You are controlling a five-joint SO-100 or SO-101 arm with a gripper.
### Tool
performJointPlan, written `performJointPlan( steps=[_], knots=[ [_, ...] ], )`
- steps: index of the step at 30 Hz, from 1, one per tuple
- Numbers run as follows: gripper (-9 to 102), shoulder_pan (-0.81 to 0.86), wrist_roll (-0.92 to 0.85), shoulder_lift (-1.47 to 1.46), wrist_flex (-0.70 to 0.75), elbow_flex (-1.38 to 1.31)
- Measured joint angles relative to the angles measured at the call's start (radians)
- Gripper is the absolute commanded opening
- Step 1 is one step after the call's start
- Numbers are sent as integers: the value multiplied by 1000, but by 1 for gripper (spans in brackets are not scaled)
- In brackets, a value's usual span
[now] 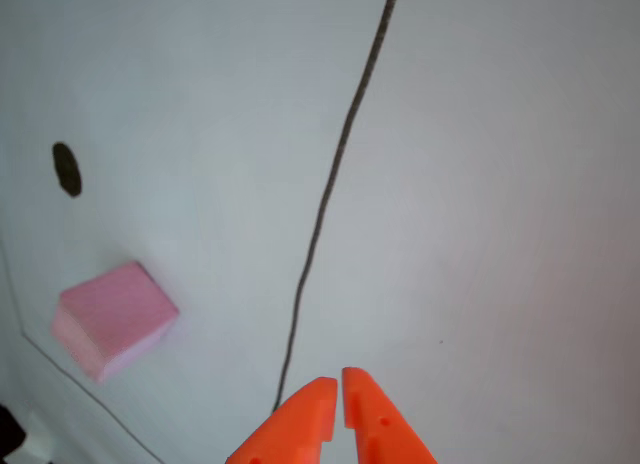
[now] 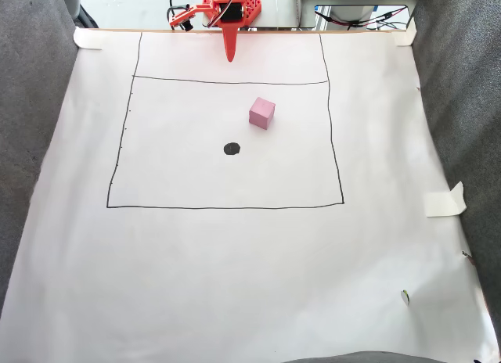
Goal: Grasp the colored block, Place it on the black dot, and then return the arm to the default position.
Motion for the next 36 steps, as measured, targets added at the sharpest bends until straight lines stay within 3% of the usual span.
performJointPlan(
  steps=[20, 25, 29, 36],
  knots=[
    [0, 0, -2, 0, 0, 0],
    [0, 3, -80, -57, -23, -15],
    [0, -3, -104, -265, -5, -170],
    [0, -35, -71, -747, 219, -661]
  ],
)
